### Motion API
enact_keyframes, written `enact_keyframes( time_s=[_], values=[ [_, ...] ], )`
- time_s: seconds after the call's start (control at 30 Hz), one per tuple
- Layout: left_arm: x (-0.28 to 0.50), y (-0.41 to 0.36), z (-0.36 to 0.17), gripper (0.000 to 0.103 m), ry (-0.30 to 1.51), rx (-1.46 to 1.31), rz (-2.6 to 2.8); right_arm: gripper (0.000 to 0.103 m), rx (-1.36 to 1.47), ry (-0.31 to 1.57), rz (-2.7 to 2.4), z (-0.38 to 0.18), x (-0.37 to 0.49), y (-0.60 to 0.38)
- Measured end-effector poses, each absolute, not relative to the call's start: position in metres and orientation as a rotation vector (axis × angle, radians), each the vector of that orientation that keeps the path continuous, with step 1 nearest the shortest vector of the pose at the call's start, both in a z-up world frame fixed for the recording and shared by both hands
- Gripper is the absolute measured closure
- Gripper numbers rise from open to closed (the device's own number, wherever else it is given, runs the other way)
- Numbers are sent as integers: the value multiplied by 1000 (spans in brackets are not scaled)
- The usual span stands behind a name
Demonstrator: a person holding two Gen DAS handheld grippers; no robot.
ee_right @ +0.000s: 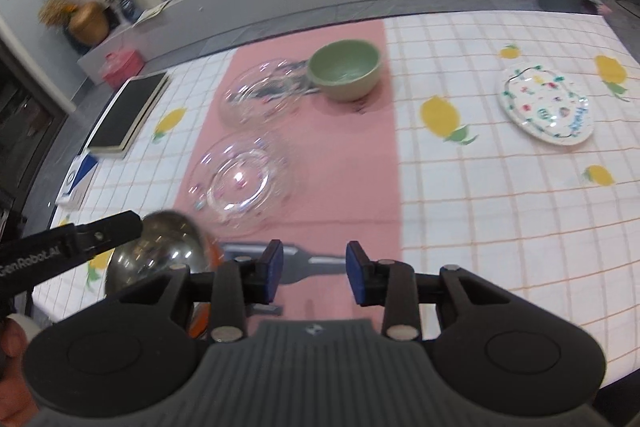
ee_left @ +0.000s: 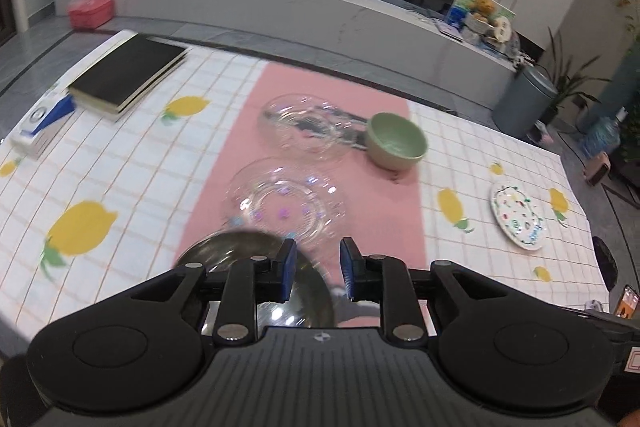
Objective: Organize plates and bowls
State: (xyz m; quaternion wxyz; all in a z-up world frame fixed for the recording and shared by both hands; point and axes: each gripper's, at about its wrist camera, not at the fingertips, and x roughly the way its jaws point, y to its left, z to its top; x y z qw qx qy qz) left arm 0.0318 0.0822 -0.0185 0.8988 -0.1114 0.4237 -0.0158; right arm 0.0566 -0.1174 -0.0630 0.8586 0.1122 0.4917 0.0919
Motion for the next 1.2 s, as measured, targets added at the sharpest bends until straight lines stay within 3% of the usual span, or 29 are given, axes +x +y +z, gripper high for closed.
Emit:
enact_keyframes(
  time_s=[0.5, 1.2],
  values=[
    [114, 23, -6, 66, 863, -141, -113, 61, 221, 939, 124, -42, 126, -161],
    [220, 18, -59, 66, 856, -193, -88, 61, 306, 820, 77, -101, 231, -181]
  ],
)
